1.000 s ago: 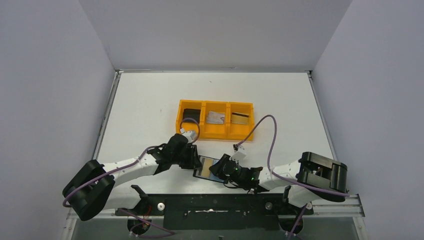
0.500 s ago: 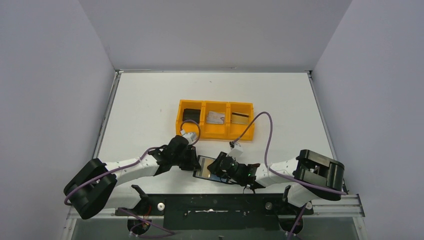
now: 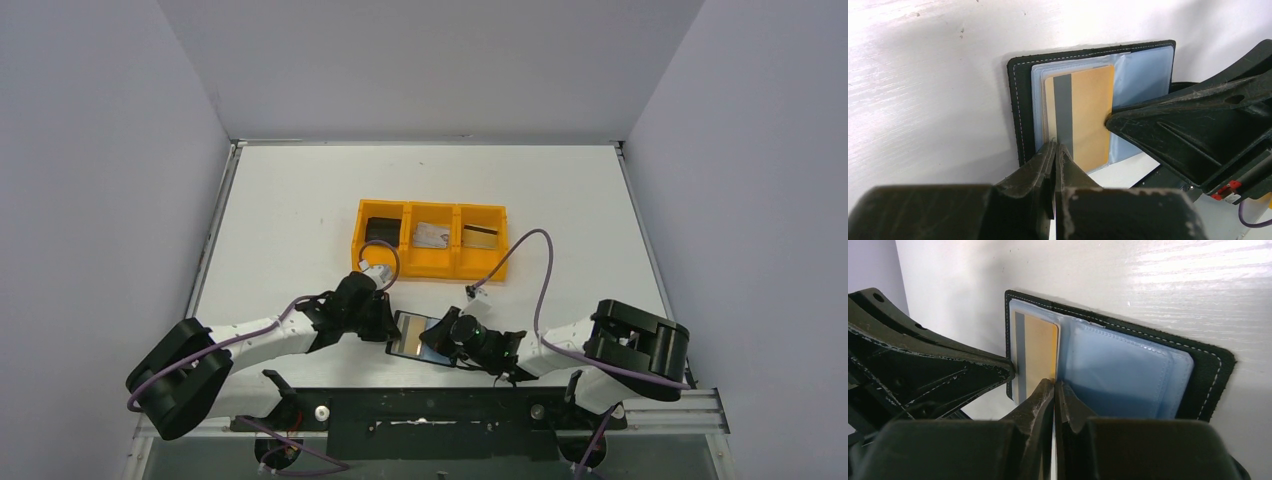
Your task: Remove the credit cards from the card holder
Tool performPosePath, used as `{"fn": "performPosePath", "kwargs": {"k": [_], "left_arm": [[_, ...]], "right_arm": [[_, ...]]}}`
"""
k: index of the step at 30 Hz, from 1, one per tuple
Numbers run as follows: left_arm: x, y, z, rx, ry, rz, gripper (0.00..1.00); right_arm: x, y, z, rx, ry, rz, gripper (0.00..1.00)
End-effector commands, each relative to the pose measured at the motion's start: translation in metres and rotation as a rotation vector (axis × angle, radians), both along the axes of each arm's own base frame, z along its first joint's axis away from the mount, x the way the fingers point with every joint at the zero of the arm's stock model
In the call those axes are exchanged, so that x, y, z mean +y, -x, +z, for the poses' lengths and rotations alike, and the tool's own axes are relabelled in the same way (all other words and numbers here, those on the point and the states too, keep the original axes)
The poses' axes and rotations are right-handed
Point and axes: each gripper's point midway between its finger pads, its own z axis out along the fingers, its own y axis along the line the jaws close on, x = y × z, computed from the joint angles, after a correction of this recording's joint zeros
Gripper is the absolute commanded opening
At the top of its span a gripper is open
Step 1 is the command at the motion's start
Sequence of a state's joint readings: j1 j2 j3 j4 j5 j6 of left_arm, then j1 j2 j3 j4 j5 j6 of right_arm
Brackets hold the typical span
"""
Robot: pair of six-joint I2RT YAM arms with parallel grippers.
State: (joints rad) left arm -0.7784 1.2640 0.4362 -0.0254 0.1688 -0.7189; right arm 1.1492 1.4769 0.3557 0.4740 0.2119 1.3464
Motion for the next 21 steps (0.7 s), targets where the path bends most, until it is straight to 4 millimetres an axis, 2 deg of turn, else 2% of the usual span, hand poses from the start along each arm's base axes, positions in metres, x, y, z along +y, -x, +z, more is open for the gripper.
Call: {"fn": "performPosePath", "kwargs": {"k": [1,12,21], "left_arm": [[0.003,-0.002,-0.001,-0.019,-0.027,0.011,0.00],[0.010,-0.003,-0.007,-0.016,-0.064,0.029,0.00],[0.003,-0.006,0.004,-0.036,-0.030,0.018,0.00]], "right_arm": [[0.009,-0.002,0.025,-0.032,-0.124,0.015,0.00],[-0.012,0.002,0.020,-0.011,-0.126,-0.018,0.00],[-0.022,0.002,0.007,0.026,-0.071,-0.045,0.02]]}}
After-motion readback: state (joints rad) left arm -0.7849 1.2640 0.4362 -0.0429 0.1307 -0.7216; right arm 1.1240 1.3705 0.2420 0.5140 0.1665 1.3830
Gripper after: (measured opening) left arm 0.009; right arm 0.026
